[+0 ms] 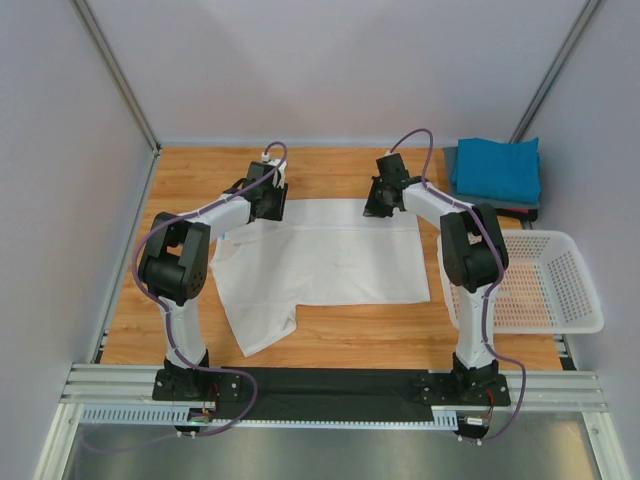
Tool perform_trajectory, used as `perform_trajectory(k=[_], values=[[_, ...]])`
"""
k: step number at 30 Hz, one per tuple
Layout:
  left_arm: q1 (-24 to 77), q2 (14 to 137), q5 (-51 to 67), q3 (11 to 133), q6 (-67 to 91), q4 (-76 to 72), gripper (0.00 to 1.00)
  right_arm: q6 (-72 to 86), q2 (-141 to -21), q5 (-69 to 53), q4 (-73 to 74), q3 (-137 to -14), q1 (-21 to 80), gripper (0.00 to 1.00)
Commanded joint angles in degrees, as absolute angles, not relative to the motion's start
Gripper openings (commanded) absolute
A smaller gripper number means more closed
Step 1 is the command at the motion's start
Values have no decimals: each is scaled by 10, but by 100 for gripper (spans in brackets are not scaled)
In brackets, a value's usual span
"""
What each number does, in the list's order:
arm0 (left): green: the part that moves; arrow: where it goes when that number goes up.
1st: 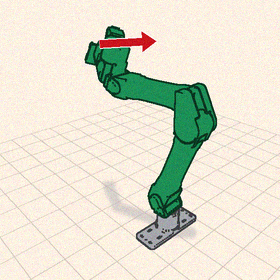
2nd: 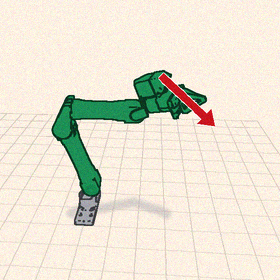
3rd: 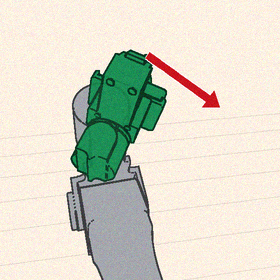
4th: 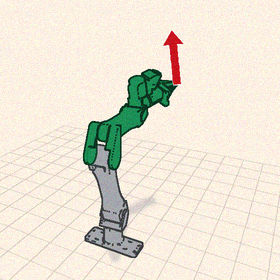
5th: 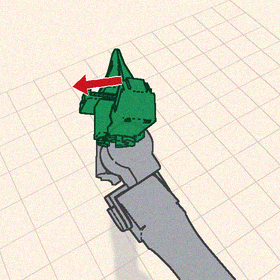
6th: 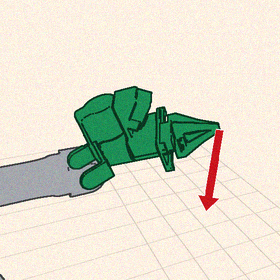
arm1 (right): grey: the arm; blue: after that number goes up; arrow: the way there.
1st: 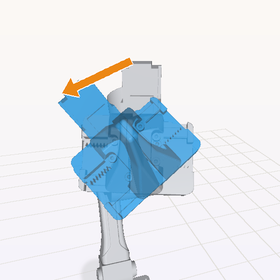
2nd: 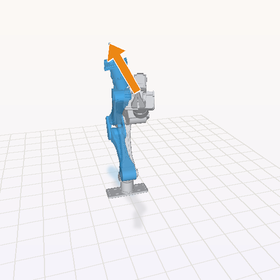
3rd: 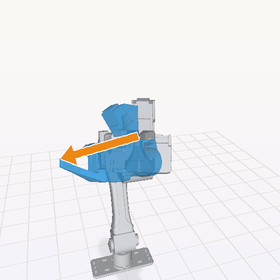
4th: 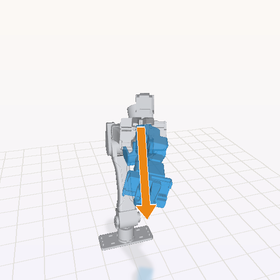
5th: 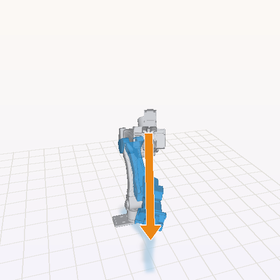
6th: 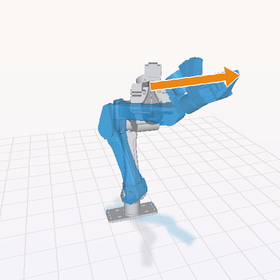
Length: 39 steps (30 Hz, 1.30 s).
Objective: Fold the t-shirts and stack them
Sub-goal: Fold the tshirt
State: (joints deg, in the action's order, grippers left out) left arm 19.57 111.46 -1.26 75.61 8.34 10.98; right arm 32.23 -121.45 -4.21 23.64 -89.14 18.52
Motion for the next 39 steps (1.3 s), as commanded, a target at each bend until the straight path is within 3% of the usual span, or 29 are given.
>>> perform_trajectory(k=[1, 9, 11, 12, 39], values=[[201, 1113, -22, 766, 81, 109, 40, 343, -1226, -43, 209, -921, 185, 8], [212, 1105, -20, 759, 83, 112, 14, 349, -1231, -27, 212, -912, 185, 8], [215, 1093, -22, 751, 83, 110, 12, 351, -1230, -26, 211, -912, 185, 8], [217, 1089, -25, 747, 83, 109, 4, 352, -1230, -26, 212, -911, 185, 8], [258, 984, -73, 642, 154, 130, 2, 352, -1219, -20, 219, -904, 185, 8]])
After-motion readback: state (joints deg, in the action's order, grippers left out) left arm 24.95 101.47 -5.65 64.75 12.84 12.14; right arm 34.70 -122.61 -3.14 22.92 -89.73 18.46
